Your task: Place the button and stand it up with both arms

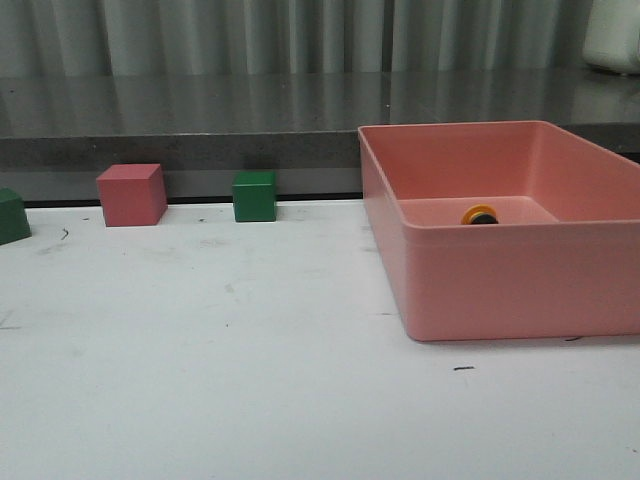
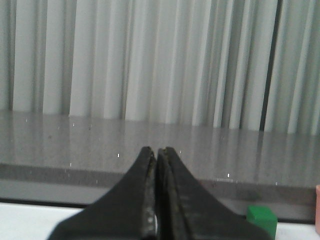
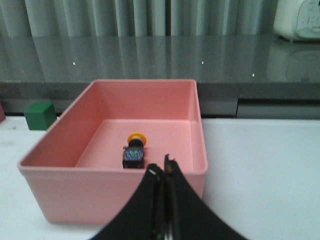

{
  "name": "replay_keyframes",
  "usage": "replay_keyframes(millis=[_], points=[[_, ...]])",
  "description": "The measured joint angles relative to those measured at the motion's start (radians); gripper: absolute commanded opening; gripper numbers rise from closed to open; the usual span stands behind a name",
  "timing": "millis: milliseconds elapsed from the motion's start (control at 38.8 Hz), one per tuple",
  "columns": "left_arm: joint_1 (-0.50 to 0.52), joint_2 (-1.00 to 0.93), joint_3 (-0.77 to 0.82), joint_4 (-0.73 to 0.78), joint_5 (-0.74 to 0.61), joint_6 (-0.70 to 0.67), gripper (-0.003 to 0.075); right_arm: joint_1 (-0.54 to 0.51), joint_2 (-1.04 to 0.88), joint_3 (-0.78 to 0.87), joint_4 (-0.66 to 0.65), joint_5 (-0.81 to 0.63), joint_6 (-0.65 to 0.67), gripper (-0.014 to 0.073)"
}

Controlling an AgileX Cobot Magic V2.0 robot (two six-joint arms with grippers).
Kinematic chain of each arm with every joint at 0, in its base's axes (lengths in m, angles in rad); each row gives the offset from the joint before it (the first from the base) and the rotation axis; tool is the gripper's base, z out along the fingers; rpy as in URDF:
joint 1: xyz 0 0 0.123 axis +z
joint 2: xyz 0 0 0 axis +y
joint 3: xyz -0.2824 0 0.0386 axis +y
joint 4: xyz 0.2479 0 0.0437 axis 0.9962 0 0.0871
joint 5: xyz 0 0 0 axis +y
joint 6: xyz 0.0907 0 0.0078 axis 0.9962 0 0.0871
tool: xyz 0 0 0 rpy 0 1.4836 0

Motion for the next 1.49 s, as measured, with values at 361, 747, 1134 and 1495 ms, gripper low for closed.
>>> replay_keyframes(millis=[361,747,1134,1495], points=[[0.000,0.343,-0.293,0.045,0.179,0.000,-0.0020,0.000,0.395,-0.330,0.009,0.101,0.000,-0.0060],[0.000,0.403,-0.309,0.063,0.190,0.000,0.0112,0.000,0.479,-0.367,0.080,0.102,0.000,0.0136],[0.000,0.403,-0.309,0.063,0.190,0.000,0.0678,0.000,0.483,-0.367,0.080,0.102,0.000,0.0661],[0.000,0.403,-0.309,0.063,0.190,0.000,0.0593,0.000,0.827,-0.509,0.080,0.100,0.000,0.0661]])
